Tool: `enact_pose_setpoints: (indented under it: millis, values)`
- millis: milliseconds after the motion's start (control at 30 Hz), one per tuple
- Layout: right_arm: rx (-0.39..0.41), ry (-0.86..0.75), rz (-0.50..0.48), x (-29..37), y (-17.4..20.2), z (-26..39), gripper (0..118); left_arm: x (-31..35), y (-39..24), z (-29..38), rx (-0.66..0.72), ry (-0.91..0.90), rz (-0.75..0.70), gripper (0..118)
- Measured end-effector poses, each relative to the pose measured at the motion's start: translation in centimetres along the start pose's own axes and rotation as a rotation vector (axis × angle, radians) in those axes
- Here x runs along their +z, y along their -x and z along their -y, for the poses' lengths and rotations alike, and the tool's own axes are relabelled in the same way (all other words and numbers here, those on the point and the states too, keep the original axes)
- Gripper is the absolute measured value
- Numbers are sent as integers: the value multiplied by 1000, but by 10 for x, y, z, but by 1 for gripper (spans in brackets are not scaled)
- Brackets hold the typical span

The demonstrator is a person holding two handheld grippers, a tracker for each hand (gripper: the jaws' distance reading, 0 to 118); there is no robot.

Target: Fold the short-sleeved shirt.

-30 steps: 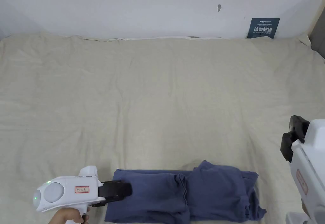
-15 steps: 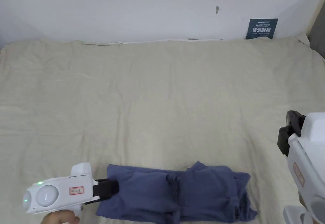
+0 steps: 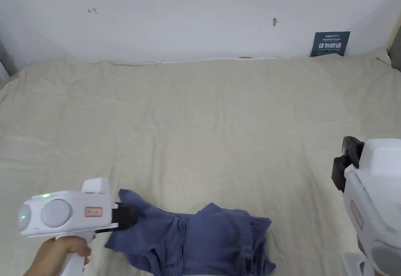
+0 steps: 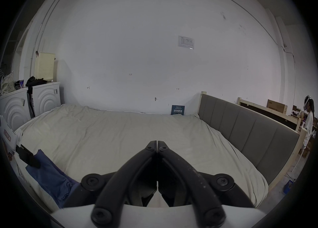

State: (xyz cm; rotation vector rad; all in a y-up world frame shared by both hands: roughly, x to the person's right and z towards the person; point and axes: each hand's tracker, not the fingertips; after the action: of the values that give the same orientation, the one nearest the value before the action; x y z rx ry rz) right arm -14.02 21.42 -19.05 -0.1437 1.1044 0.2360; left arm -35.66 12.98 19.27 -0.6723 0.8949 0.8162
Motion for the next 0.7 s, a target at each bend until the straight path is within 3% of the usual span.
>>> enact_pose_setpoints:
  millis: [233, 400, 600, 633, 700]
  values:
    - [3, -11, 7, 7, -6, -2, 2, -49, -92, -7, -119, 76, 184, 9]
    - [1, -9, 31, 12, -16, 0, 2, -106, -151, 7, -188, 185, 192, 9]
    - [-5, 8, 71, 16, -31, 6, 2, -168, -190, 31, -249, 283, 91, 11]
    - [-3, 11, 76, 16, -33, 6, 2, -174, -193, 34, -244, 292, 78, 17]
    - [-4, 17, 87, 17, -38, 8, 2, -176, -196, 38, -241, 285, 78, 58]
